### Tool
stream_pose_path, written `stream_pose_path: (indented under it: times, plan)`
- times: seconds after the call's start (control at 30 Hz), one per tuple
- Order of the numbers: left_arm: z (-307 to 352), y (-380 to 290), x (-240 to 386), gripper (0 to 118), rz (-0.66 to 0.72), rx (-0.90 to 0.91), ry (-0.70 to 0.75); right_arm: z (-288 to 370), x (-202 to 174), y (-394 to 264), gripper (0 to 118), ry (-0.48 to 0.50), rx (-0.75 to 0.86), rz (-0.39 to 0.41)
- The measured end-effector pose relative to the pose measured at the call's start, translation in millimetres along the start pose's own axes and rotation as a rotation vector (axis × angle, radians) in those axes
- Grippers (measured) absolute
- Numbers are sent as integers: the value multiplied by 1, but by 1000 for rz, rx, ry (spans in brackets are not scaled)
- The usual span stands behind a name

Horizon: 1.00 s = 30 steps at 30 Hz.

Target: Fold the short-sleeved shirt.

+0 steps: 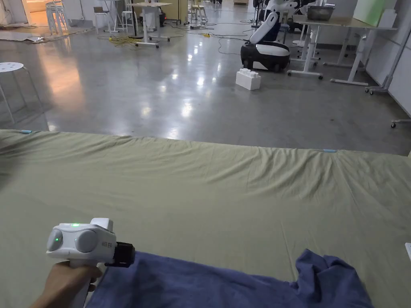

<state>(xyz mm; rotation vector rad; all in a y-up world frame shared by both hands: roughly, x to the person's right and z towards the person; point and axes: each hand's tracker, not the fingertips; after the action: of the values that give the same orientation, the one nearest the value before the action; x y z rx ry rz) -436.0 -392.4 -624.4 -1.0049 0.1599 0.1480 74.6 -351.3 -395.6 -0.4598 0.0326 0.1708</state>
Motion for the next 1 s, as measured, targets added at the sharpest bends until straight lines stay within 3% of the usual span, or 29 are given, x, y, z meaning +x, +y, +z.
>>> stream_pose_path:
  times: [0.2,0.27,0.33,0.4,0.43,0.53,0.57,0.77,0.93,0.97,1.0]
  plan:
    - [-17,-4,18,76,-112,-6,67,-12,18,-12,0,-40,-58,-23]
    - [-11,-7,28,48,-162,22,44,-20,24,-12,0,-45,-71,-41]
    - [-8,-11,36,9,-182,38,10,-33,33,-7,0,-39,-102,-80]
    - [-8,-14,39,8,-177,27,1,-55,45,2,2,-37,-139,-106]
    - [-6,-14,37,8,-184,30,8,-69,52,8,11,-32,-167,-111]
    - [5,-13,33,7,-152,36,-5,-111,77,28,66,-14,-254,-128]
    - [12,-14,32,7,-157,57,2,-125,86,33,70,-10,-266,-139]
    - [53,-19,35,7,-190,110,11,-208,115,59,70,23,-417,-136]
    - [69,-27,37,7,-203,126,21,-252,101,55,69,116,-593,-95]
    - [71,-28,37,7,-198,127,21,-233,105,53,69,122,-619,-88]
    - [73,-30,36,7,-193,126,21,-222,98,59,69,68,-597,-42]
